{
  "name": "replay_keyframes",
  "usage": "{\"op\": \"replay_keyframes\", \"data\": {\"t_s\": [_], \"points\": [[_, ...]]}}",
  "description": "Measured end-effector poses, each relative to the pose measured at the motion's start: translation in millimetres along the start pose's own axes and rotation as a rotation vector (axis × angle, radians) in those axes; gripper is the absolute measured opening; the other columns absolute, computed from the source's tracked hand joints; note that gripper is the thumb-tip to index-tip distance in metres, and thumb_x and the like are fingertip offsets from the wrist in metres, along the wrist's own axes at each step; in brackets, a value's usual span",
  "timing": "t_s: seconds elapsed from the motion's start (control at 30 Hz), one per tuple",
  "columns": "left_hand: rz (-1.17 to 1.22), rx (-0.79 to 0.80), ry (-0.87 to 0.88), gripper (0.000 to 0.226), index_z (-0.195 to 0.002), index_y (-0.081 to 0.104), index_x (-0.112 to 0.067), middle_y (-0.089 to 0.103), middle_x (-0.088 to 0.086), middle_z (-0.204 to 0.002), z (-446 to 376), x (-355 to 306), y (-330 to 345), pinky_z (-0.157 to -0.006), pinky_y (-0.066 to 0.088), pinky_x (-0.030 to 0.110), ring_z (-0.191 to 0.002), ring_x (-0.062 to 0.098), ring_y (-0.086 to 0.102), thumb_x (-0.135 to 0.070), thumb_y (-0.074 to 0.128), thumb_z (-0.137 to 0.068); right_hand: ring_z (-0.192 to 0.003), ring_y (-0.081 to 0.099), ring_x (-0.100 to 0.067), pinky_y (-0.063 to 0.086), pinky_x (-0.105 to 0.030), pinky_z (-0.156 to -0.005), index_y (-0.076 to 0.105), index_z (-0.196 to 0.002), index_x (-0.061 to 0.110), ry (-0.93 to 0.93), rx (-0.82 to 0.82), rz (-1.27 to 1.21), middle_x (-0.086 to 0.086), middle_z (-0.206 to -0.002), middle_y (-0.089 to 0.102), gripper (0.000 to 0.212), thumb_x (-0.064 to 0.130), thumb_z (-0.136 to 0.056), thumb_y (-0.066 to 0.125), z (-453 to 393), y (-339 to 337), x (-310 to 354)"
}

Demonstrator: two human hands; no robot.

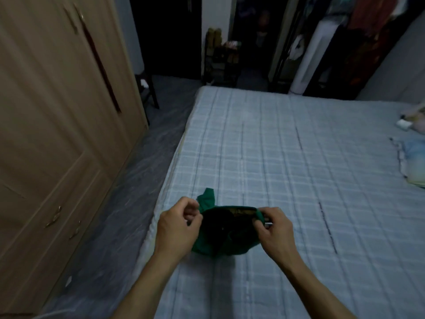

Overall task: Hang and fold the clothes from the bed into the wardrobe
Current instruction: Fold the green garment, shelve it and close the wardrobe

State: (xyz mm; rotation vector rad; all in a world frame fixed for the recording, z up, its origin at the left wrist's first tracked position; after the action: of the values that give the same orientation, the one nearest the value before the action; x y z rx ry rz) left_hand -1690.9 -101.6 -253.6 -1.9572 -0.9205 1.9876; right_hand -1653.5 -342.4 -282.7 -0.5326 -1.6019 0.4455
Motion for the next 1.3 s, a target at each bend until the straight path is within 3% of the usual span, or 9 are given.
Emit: {"op": "replay_keyframes", "data": {"t_s": [0.13, 0.27, 0.37, 0.5, 0.6, 0.7, 0.87, 1.07, 1.3], "points": [[-0.161, 0.125, 0.113, 0.019, -0.092, 0.064, -0.028, 0.067, -0.014, -0.087, 35, -53, 13, -0.075, 0.055, 0.029, -0.084, 0.007, 0.064, -0.022, 0.076, -0.08, -0.083, 0.06, -0.001, 0.047, -0.007, -0.063, 0.063, -0.084, 0.036, -0.054, -0.049, -0.09, 0.0, -0.091, 0.06, 0.038, -0.002, -0.083, 0.065, 23, -67, 15], [-0.308, 0.067, 0.208, 0.037, -0.111, 0.059, -0.027, 0.061, -0.009, -0.107, 75, -84, 33, -0.083, 0.051, 0.034, -0.1, 0.015, 0.055, -0.025, 0.076, -0.078, -0.08, 0.06, 0.005, 0.044, -0.005, -0.064, 0.068, -0.087, 0.023, -0.129, -0.118, -0.172, -0.005, -0.091, 0.064, 0.028, -0.005, -0.083, 0.064, 43, -126, 33], [-0.288, -0.024, 0.233, 0.042, -0.115, 0.06, -0.024, 0.061, -0.006, -0.111, 94, -93, 38, -0.086, 0.051, 0.037, -0.105, 0.019, 0.056, -0.023, 0.079, -0.077, -0.081, 0.067, -0.017, 0.054, -0.029, -0.072, 0.072, -0.09, 0.013, -0.132, -0.124, -0.256, -0.01, -0.091, 0.068, 0.021, -0.004, -0.083, 0.061, 52, -167, 44], [-0.39, 0.158, 0.125, 0.066, -0.12, 0.054, -0.031, 0.058, -0.009, -0.114, 123, -98, 56, -0.089, 0.051, 0.035, -0.107, 0.014, 0.055, -0.051, 0.083, -0.065, -0.077, 0.069, -0.028, 0.058, -0.041, -0.07, 0.072, -0.089, 0.014, -0.125, -0.14, -0.337, -0.007, -0.085, 0.071, 0.021, -0.002, -0.086, 0.058, 69, -207, 58], [-0.291, 0.28, 0.097, 0.061, -0.104, 0.058, -0.034, 0.061, -0.012, -0.101, 159, -106, 83, -0.084, 0.054, 0.033, -0.094, 0.008, 0.06, -0.069, 0.074, -0.057, -0.073, 0.069, -0.026, 0.059, -0.038, -0.065, 0.072, -0.086, 0.017, -0.11, -0.17, -0.343, -0.004, -0.08, 0.072, 0.023, 0.0, -0.087, 0.057, 83, -223, 67], [-0.069, 0.245, 0.109, 0.051, -0.084, 0.06, -0.031, 0.065, -0.013, -0.083, 192, -117, 99, -0.074, 0.055, 0.029, -0.078, 0.0, 0.061, -0.074, 0.068, -0.058, -0.07, 0.069, -0.023, 0.059, -0.036, -0.06, 0.072, -0.086, 0.019, -0.098, -0.203, -0.295, -0.003, -0.077, 0.072, 0.022, 0.002, -0.087, 0.057, 95, -232, 74], [0.051, 0.26, 0.182, 0.049, -0.08, 0.057, -0.031, 0.064, -0.012, -0.079, 227, -136, 92, -0.067, 0.053, 0.026, -0.073, 0.001, 0.061, -0.073, 0.073, -0.059, -0.073, 0.069, -0.019, 0.06, -0.046, -0.066, 0.072, -0.086, 0.017, -0.112, -0.274, -0.181, -0.001, -0.079, 0.071, 0.018, 0.006, -0.088, 0.058, 109, -239, 98], [0.072, 0.207, 0.206, 0.068, -0.11, 0.041, -0.044, 0.055, -0.019, -0.103, 252, -134, 69, -0.074, 0.045, 0.012, -0.091, -0.002, 0.055, -0.07, 0.076, -0.058, -0.072, 0.068, -0.019, 0.059, -0.045, -0.066, 0.073, -0.084, 0.013, -0.183, -0.416, -0.079, -0.003, -0.076, 0.07, 0.013, 0.009, -0.084, 0.06, 114, -245, 146], [0.032, 0.161, 0.113, 0.11, -0.135, 0.019, -0.041, 0.036, -0.011, -0.134, 248, -125, 44, -0.1, 0.047, 0.035, -0.123, 0.013, 0.042, -0.076, 0.076, -0.048, -0.065, 0.067, -0.01, 0.06, -0.036, -0.058, 0.072, -0.088, 0.02, -0.22, -0.532, -0.138, 0.004, -0.074, 0.069, 0.013, 0.012, -0.085, 0.061, 116, -248, 190]]}}
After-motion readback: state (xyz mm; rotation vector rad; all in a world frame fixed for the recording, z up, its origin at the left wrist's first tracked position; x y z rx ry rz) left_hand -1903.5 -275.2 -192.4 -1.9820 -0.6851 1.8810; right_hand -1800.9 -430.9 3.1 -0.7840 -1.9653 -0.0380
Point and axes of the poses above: each hand's wrist, its own z-axis away from the middle knuckle, its own y-axis out of the palm, x = y × z, the point moved 2 cm from there along -z, towards the middle knuckle
